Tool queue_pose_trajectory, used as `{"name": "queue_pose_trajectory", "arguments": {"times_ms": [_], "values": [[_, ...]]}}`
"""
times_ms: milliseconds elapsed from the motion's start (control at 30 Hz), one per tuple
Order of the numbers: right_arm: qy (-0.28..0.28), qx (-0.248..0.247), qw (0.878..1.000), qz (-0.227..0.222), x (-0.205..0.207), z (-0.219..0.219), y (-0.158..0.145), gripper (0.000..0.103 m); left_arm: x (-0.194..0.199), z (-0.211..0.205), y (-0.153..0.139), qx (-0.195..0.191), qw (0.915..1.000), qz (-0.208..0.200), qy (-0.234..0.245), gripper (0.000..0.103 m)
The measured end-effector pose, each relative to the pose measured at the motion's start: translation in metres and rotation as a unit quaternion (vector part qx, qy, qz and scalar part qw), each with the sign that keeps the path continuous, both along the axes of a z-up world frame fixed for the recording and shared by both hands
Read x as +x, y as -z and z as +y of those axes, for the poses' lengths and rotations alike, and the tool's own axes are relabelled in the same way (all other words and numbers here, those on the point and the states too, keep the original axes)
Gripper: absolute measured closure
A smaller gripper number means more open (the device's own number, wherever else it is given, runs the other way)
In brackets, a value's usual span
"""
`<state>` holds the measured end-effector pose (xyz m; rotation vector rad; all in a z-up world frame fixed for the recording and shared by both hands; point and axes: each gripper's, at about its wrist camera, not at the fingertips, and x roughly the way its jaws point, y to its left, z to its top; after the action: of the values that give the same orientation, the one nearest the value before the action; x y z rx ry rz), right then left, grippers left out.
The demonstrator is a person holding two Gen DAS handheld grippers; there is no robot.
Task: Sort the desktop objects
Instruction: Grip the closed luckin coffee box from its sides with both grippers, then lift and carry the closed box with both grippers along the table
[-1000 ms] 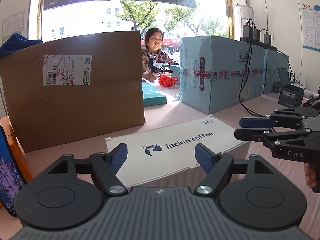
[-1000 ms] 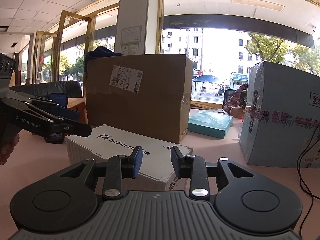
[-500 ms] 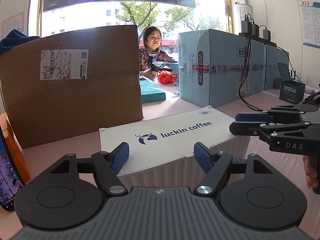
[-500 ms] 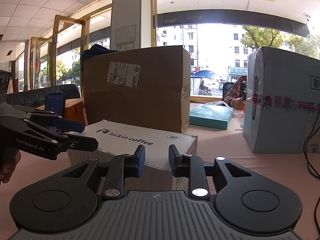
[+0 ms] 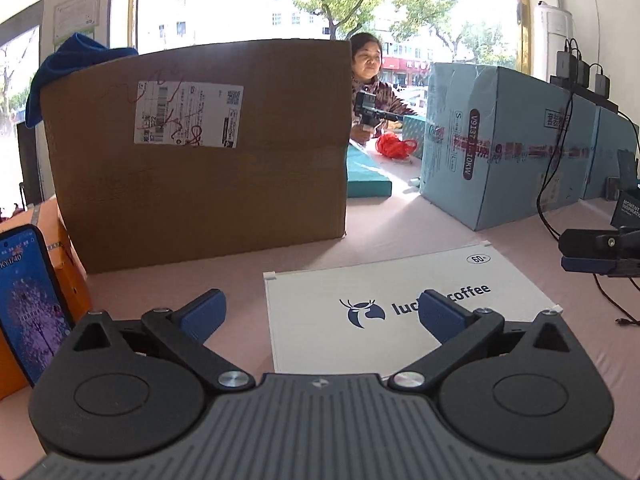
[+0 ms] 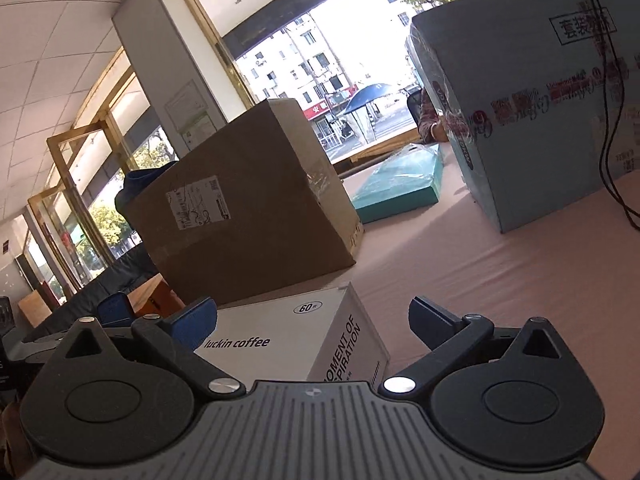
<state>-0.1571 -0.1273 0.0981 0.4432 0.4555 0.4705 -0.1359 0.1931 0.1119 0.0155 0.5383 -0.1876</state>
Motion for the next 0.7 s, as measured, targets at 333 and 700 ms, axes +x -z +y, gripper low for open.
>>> {"name": "queue_pose_trajectory", "arguments": {"times_ms": [333, 700], "values": [[-0.024, 0.004, 0.996, 0.084, 0.018, 0.009, 0.014, 0.0, 0.038, 0.031, 0.022, -0.123, 0.9844, 0.126, 0.0, 0.0], [-0.022, 0.048, 0.987, 0.155, 0.041, 0.01, 0.038, 0.003, 0.047, 0.036, 0.031, -0.175, 0.9703, 0.164, 0.03, 0.0]]}}
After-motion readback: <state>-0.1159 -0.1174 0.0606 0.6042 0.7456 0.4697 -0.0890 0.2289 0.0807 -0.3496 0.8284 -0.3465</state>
